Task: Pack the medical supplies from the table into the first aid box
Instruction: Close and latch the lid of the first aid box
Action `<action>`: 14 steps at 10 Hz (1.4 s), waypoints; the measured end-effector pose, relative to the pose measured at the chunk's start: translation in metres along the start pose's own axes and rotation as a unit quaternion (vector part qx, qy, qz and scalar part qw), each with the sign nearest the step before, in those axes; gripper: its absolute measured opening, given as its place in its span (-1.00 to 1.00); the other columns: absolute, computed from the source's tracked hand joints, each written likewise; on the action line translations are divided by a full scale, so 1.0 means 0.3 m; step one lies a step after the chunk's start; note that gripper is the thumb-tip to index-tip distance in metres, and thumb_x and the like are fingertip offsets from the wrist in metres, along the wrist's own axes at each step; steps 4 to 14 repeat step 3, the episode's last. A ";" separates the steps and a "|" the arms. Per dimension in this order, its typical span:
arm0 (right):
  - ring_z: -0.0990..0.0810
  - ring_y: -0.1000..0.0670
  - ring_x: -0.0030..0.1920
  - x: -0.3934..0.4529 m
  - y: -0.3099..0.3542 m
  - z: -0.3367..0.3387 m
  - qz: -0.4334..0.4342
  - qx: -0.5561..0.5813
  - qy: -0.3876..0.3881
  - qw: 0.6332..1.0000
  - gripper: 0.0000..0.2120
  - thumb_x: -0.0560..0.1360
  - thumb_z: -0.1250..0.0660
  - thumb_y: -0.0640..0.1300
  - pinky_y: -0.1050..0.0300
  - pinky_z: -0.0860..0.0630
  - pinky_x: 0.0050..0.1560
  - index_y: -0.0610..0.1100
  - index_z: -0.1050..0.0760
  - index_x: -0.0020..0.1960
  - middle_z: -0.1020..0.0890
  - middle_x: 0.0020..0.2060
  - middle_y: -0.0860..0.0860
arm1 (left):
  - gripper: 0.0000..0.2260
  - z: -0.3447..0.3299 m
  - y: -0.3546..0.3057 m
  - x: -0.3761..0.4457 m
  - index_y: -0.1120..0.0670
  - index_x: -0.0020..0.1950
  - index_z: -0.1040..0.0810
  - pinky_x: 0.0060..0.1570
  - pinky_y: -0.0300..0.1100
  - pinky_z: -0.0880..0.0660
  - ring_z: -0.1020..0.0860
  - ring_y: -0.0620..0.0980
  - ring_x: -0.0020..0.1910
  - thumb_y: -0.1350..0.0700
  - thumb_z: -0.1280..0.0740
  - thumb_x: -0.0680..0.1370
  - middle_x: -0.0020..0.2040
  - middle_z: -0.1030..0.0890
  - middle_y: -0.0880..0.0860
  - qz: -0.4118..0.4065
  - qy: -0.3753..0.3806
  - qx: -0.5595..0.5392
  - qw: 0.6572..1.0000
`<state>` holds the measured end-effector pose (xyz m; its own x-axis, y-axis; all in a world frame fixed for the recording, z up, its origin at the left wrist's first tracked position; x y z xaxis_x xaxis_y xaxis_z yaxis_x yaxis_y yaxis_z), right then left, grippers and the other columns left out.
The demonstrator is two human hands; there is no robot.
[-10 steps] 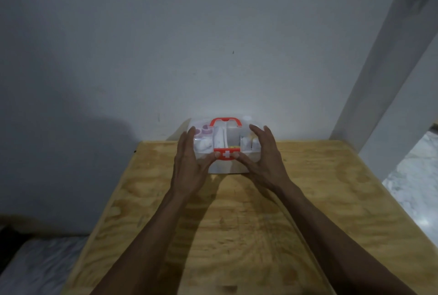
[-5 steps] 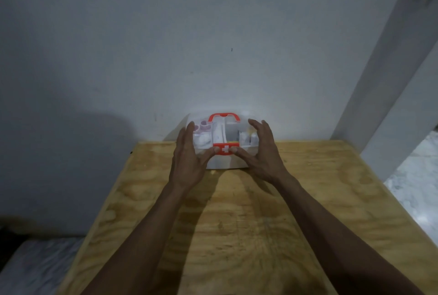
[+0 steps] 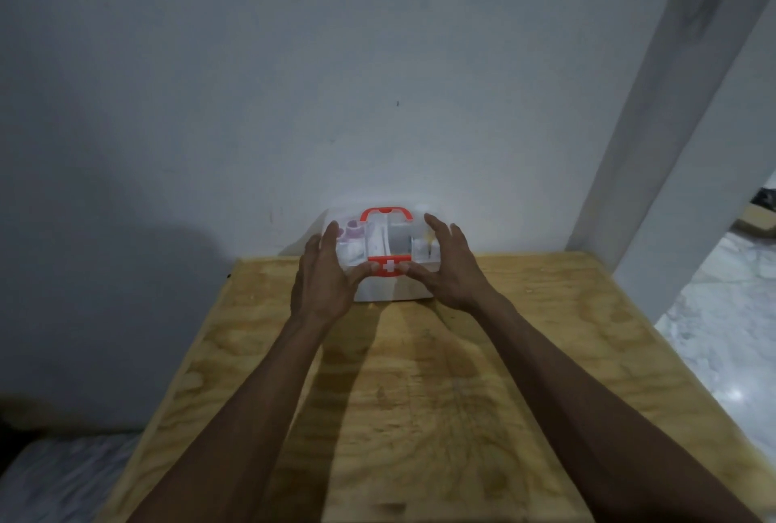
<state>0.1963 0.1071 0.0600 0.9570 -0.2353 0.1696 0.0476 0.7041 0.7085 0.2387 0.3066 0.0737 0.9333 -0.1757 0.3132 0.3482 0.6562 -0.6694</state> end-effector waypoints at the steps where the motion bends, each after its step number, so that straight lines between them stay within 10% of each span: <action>1: -0.08 -0.18 0.53 -0.037 0.023 0.017 -0.003 -0.019 -0.002 1.000 -0.16 0.44 -0.33 0.27 -0.21 -0.21 0.41 0.07 -0.01 0.55 -0.04 0.57 -0.07 | -0.23 0.013 -0.011 -0.007 -0.02 0.46 -0.28 0.17 0.11 -0.50 -0.35 0.15 0.38 -0.31 -0.43 0.36 0.47 -0.32 0.10 0.017 -0.014 0.070 0.997; 14: -0.31 -0.16 0.42 -0.131 0.077 0.062 0.022 -0.025 -0.017 0.999 -0.29 0.49 -0.31 0.20 -0.11 -0.35 0.32 0.01 -0.12 0.52 -0.27 0.47 -0.09 | -0.28 0.028 -0.059 -0.025 -0.05 0.47 -0.30 0.37 0.19 -0.31 -0.23 0.18 0.46 -0.29 -0.40 0.40 0.51 -0.25 0.12 -0.001 -0.006 0.116 0.993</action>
Point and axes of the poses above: each hand's wrist, its own x-axis towards the middle knuckle, its own z-axis out of the back of the hand, y = z × x, the point moved 10 cm from there along x, towards the middle knuckle
